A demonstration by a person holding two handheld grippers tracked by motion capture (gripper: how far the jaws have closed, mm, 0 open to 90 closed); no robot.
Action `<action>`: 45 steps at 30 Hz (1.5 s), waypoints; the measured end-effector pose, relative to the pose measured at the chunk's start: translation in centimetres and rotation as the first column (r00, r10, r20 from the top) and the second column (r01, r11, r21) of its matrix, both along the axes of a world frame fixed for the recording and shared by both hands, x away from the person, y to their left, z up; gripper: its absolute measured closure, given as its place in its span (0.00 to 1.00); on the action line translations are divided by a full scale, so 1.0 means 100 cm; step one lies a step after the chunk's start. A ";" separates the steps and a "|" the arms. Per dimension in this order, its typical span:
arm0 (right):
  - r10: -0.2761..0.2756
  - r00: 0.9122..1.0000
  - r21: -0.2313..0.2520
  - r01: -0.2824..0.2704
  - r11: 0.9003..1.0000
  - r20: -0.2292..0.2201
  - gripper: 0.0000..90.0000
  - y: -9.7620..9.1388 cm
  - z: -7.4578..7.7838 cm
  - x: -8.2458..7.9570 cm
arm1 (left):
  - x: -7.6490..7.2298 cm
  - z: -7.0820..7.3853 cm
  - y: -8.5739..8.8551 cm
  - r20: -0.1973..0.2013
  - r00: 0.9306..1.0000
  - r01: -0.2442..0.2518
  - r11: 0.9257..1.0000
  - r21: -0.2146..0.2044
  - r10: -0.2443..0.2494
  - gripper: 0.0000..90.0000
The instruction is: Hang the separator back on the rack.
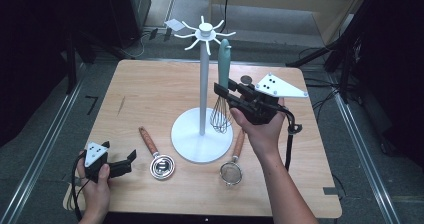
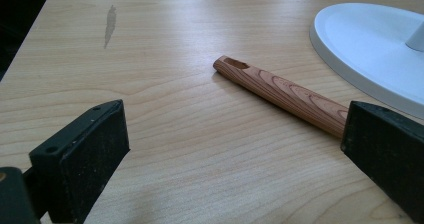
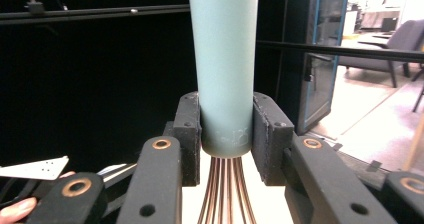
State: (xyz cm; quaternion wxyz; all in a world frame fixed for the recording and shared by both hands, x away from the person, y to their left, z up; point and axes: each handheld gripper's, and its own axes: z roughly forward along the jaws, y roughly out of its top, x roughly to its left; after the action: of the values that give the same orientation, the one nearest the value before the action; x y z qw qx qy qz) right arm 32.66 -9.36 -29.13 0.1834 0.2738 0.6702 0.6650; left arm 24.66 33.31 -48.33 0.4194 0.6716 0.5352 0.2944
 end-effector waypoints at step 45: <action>-0.064 0.994 0.058 0.059 0.997 0.086 1.00 0.004 0.029 0.005 | 0.000 0.000 0.000 -0.001 1.000 0.003 1.000 -0.003 -0.003 0.00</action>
State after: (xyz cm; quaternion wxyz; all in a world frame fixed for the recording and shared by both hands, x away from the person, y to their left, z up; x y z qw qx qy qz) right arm 33.21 -9.01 -26.27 0.2256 0.2698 0.6341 0.6887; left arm 24.66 33.34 -48.33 0.4207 0.6720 0.5346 0.2927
